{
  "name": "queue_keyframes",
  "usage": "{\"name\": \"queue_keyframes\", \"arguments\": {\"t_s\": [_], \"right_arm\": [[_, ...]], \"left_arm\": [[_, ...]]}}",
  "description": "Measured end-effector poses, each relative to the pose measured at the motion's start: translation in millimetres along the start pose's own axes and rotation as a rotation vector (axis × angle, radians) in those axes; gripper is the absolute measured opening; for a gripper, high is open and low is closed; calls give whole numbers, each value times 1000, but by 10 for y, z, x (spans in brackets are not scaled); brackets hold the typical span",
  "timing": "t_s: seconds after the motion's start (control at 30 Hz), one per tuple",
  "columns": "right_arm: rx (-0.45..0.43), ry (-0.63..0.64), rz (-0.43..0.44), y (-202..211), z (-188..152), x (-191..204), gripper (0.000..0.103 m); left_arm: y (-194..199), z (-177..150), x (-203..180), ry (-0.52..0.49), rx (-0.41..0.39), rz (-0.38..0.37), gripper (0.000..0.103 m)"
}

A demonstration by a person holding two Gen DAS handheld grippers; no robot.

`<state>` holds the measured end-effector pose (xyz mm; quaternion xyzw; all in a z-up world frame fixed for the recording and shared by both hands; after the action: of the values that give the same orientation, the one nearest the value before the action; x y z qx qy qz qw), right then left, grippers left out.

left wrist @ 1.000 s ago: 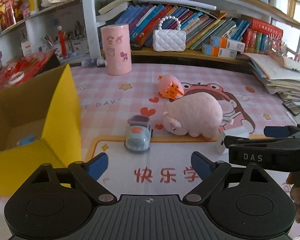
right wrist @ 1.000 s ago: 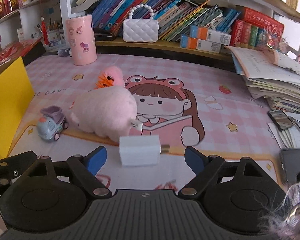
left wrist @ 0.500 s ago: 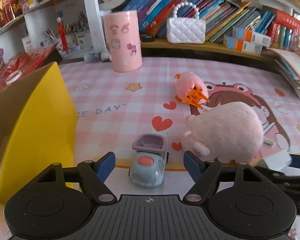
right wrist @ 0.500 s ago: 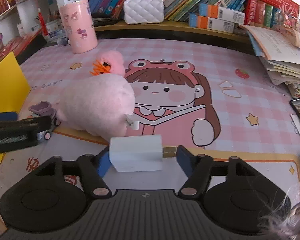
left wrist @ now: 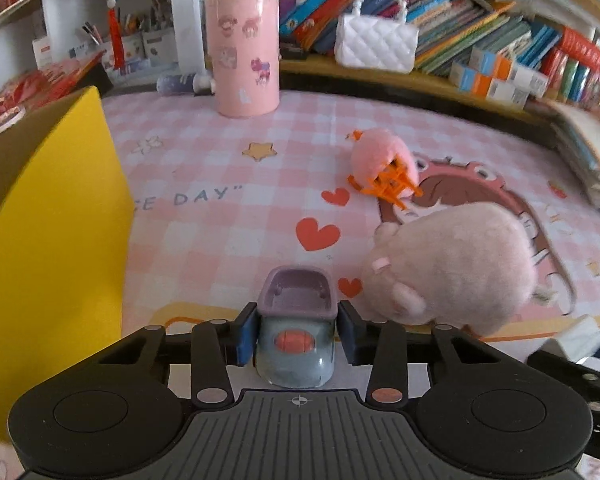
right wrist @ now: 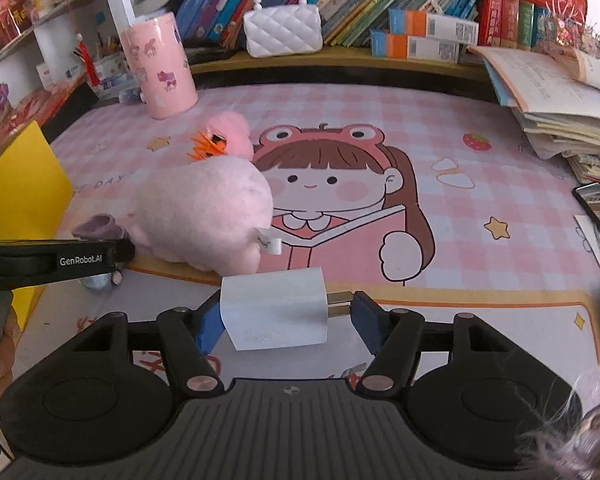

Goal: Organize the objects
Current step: 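Grasp the grey toy car with the left tool while the right tool grasps the white charger, then carry the toy car and white charger over the yellow box with both tools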

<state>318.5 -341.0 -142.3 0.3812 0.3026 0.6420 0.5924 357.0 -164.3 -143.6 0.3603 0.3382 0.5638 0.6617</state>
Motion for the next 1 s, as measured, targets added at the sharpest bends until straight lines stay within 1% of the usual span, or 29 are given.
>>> {"name": "queue_keyframes", "arguments": {"t_s": [0.07,0.17,0.37,0.47,0.8,1.0], "right_arm": [[-12,9,0,64,-9,48,63],[-25,14,2,171,-54,121,63],[-22,29,12,331,-228,361,63],[-24,57,13,406,-323,522,63],[-32,128,26,648,-630,1037,63],[-35,164,44,792,-855,1402,64]], "left_arm": [[132,-32,-14,-4,-16,-22,39],[363,-109,-17,11,-37,-73,38],[799,-329,51,21,-89,-141,37],[925,-466,127,26,-99,-154,36],[1256,-880,467,49,-123,-163,36],[1487,-1161,797,84,-134,-149,36]]}}
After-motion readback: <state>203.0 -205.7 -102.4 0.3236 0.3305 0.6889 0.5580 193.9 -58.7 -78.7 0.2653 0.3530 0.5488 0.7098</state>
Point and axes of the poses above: each gripper's, at about its wrist camera, not at the fingertips, and y roughly against the way its jaws point, x to its left, z to its top, the point moved 10 cm from there along -y, roughly the way its jaws point, and after that the axes turned 10 degrees about x, right-handed, at the moved point
